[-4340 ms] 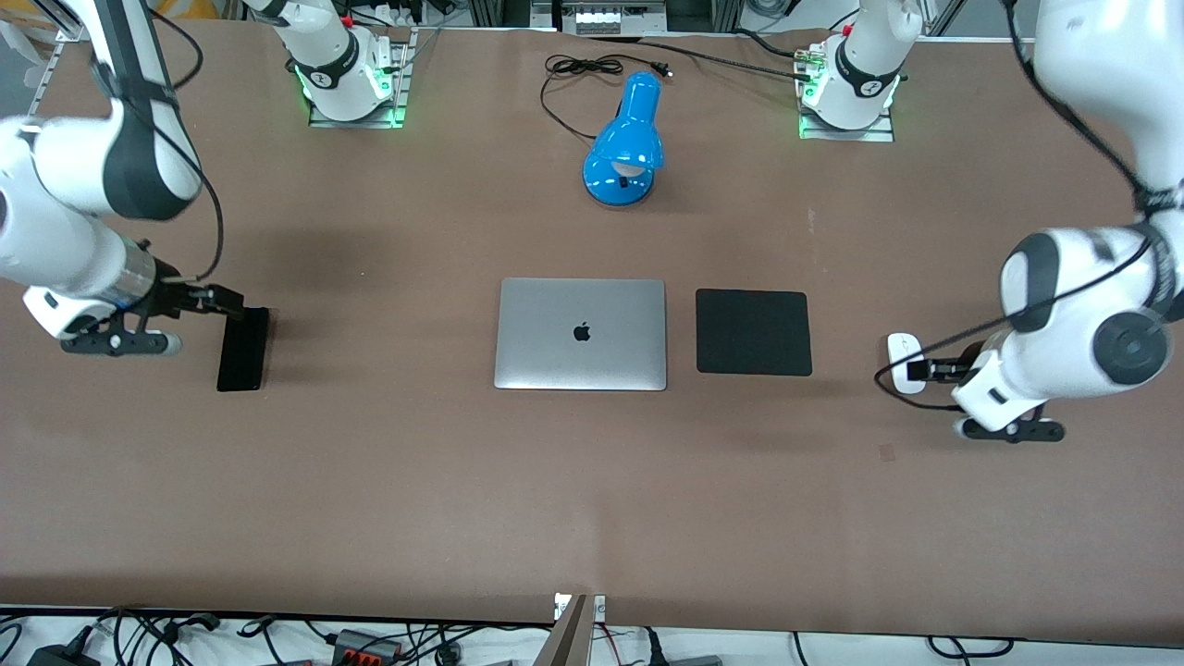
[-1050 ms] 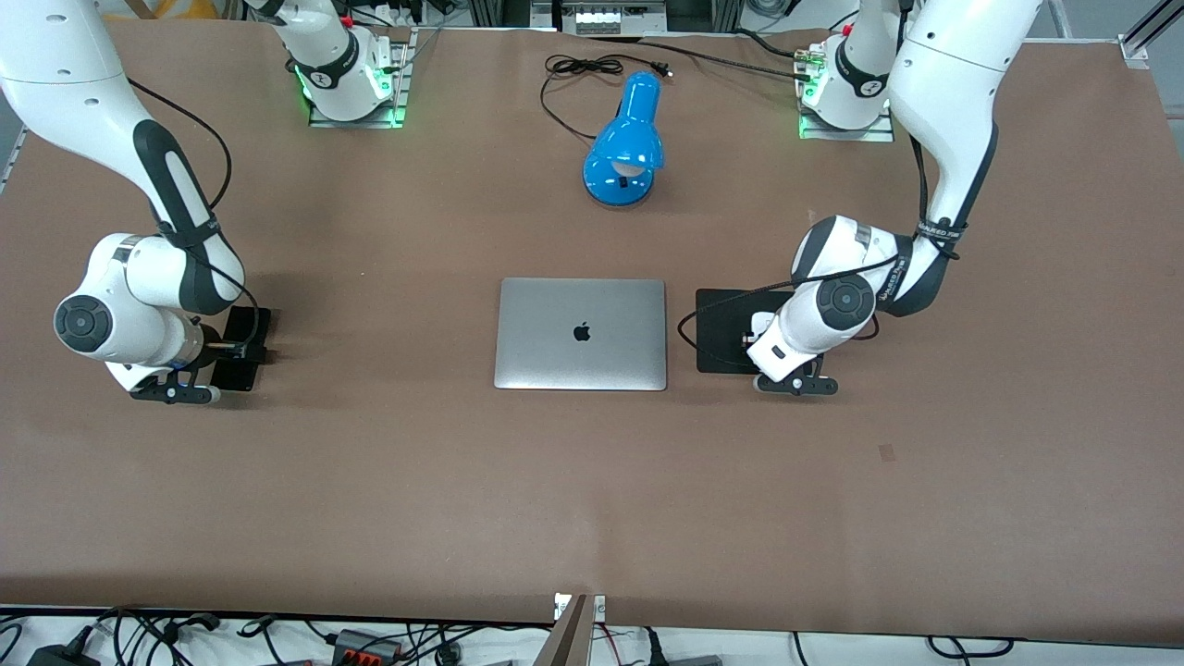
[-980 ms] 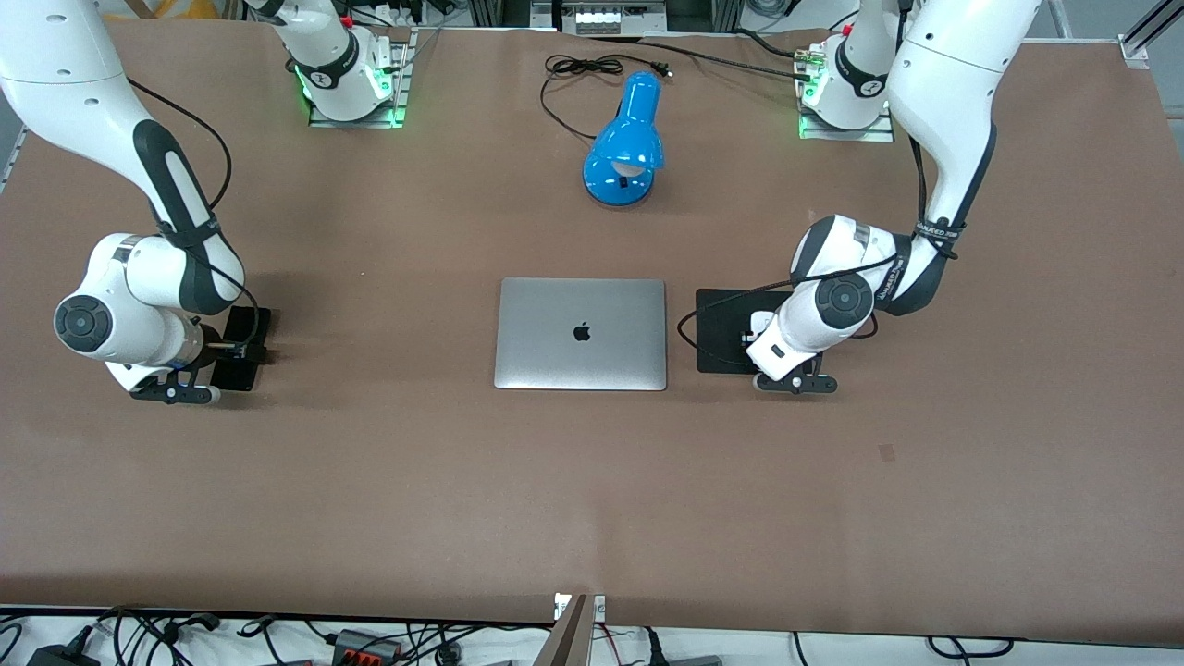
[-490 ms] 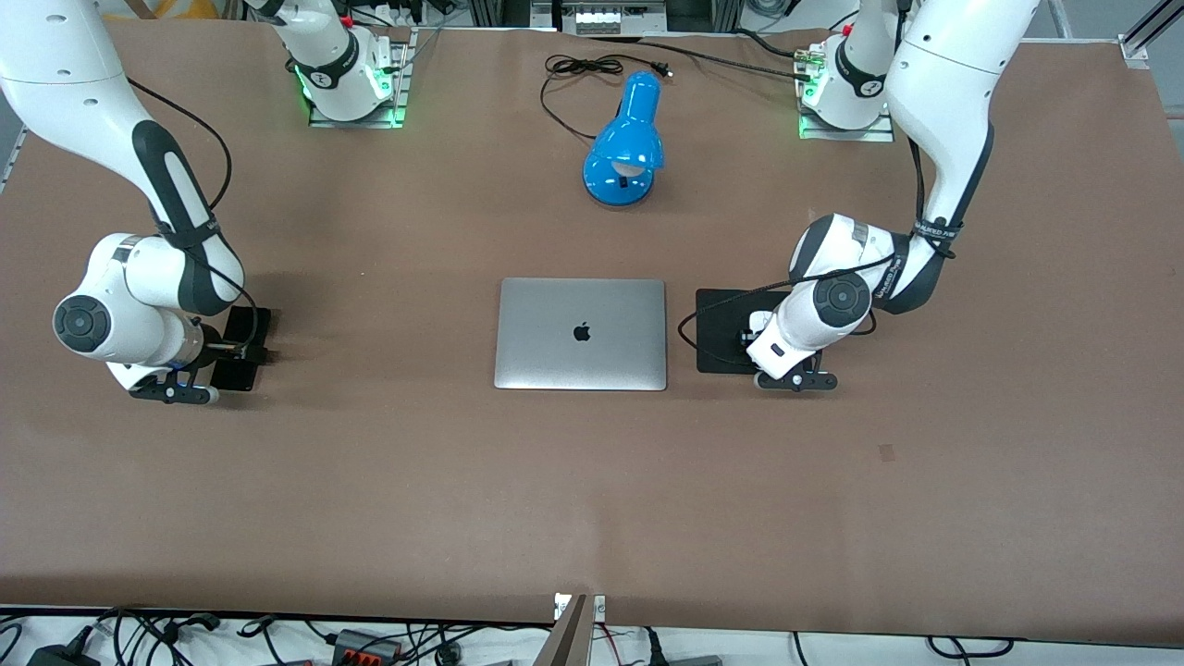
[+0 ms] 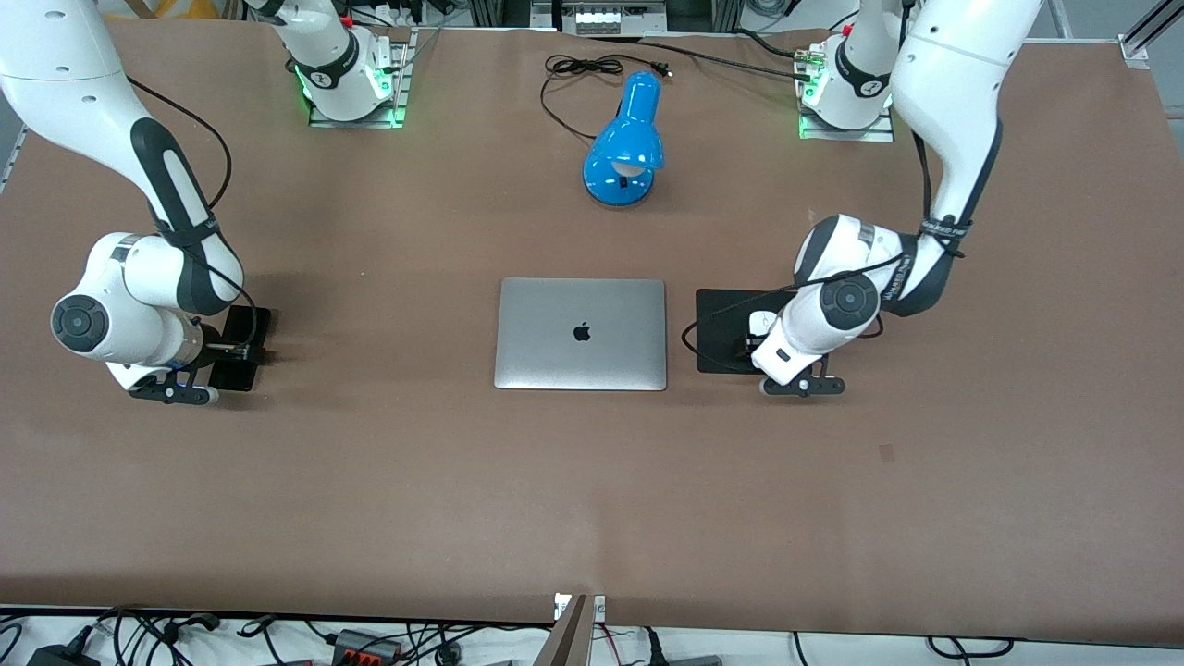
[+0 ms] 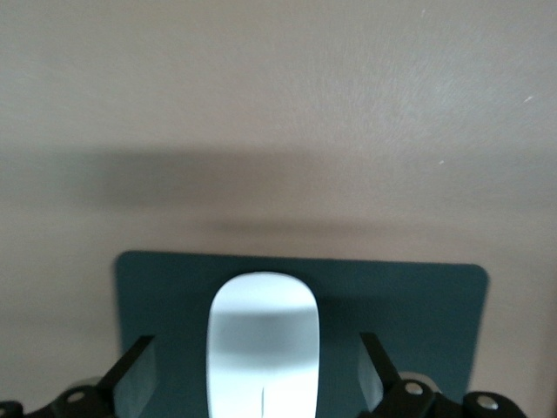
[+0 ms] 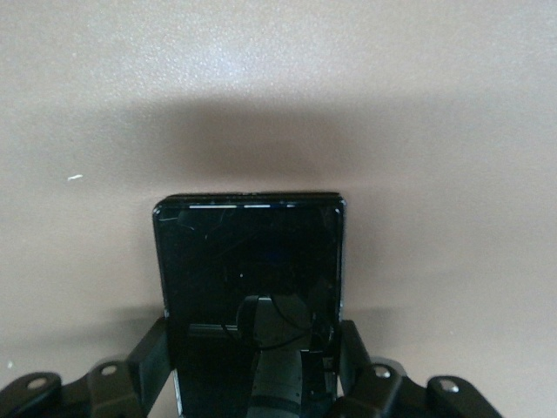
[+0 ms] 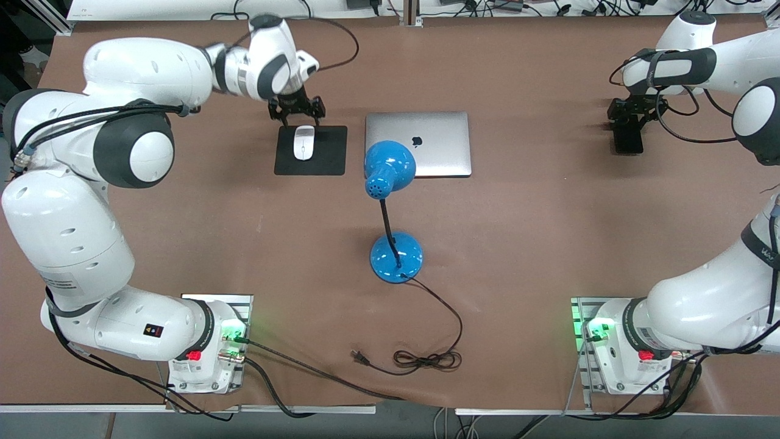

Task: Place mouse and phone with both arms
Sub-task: 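Carry the white mouse with the left gripper onto the black mouse pad, then lift the phone with the right gripper while the left gripper withdraws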

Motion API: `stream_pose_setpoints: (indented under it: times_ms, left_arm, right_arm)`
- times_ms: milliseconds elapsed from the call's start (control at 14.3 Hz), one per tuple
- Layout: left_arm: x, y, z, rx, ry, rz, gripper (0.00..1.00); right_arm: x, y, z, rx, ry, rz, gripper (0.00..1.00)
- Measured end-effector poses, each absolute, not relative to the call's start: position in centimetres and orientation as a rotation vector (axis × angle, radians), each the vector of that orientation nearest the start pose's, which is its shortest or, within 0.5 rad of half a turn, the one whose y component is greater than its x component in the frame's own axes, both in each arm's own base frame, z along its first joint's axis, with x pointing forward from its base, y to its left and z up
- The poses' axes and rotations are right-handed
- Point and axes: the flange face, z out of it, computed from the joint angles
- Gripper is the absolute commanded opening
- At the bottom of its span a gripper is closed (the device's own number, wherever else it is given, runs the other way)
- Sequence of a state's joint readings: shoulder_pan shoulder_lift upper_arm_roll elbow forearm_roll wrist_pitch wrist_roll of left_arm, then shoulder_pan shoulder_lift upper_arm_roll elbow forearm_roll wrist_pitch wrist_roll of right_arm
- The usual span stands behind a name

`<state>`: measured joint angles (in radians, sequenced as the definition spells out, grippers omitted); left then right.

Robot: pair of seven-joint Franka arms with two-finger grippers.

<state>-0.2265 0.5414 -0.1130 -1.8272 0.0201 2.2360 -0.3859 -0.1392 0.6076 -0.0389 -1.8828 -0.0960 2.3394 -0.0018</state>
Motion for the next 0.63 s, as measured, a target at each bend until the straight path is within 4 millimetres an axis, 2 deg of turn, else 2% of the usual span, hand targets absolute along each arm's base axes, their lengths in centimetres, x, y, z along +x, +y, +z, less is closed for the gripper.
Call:
stream_pose_setpoints:
  times_ms: [210, 350, 490, 630]
  left_arm:
    - [63.5, -19.6, 31.5, -3.117, -0.071, 0.226, 1.00]
    - [65.2, -17.3, 36.6, -3.118, -0.013, 0.245, 1.00]
    - [66.3, -14.4, 40.2, -3.119, 0.041, 0.271, 1.00]
    - [67.1, -10.9, 43.2, -3.132, 0.119, 0.251, 1.00]
  right_arm:
    - [60.8, -11.0, 17.2, -3.200, 0.158, 0.258, 0.27]
    - [60.9, -10.6, 17.3, -3.195, 0.149, 0.280, 0.27]
    - [61.6, -9.7, 18.7, -3.190, 0.129, 0.291, 0.27]
    - [62.4, -8.5, 21.6, -3.188, 0.104, 0.282, 0.27]
